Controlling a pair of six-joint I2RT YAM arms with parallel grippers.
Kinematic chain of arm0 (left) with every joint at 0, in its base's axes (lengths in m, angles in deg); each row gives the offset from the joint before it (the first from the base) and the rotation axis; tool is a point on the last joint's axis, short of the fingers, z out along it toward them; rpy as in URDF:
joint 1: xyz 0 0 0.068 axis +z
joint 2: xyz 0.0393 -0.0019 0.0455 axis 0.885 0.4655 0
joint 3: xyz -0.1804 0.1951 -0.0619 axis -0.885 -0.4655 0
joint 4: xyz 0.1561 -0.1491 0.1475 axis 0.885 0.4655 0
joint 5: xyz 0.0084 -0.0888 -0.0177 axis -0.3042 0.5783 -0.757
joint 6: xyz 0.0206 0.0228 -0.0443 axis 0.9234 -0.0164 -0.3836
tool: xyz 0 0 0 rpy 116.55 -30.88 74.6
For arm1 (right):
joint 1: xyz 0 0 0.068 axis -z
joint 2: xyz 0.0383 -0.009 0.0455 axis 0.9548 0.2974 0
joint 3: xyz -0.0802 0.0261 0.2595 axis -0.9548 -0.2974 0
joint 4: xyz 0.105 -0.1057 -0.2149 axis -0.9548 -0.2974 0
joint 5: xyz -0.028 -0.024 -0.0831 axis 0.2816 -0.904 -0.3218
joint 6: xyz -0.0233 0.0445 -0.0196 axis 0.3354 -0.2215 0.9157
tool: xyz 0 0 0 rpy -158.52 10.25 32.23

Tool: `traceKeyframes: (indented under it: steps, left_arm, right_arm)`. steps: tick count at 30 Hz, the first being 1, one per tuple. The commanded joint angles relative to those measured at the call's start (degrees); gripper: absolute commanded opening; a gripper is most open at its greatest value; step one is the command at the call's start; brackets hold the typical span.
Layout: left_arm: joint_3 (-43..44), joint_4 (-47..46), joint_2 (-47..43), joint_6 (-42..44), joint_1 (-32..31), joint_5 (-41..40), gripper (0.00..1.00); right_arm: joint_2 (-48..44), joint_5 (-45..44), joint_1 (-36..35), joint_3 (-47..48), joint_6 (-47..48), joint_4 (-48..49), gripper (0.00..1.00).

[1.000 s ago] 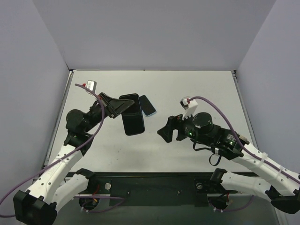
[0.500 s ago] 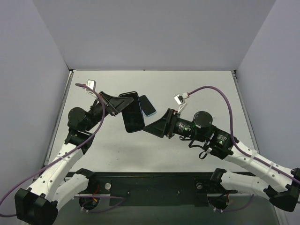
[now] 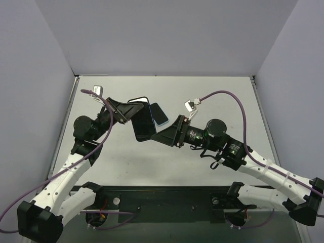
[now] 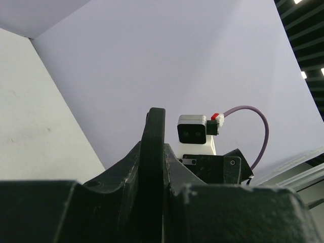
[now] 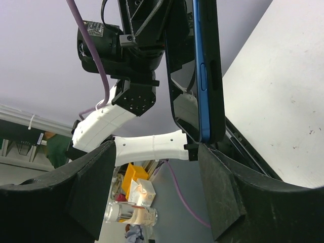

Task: Take the phone out of the phone case
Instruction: Remove the phone case from the phone.

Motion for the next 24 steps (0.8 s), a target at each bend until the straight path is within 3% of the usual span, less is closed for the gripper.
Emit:
traceKeyframes:
  steps: [1, 17, 24]
  left_arm:
    - [0.6, -8.5, -0.7, -3.4, 0.2, -0.3, 0.0]
    - [-2.6, -19.7, -0.6, -13.9, -0.2, 2.5, 0.0]
    - [-2.0, -19.5, -1.5, -14.8, -0.8, 3.6, 0.0]
  right_arm:
    - [0.7, 0.9, 0.1, 0.7, -0.2, 5.0, 0.61]
    - [4.0, 1.0, 3.6, 1.8, -0.5, 6.4, 0.6]
    - [6.8, 1.6, 4.2, 4.5, 0.7, 6.2, 0.59]
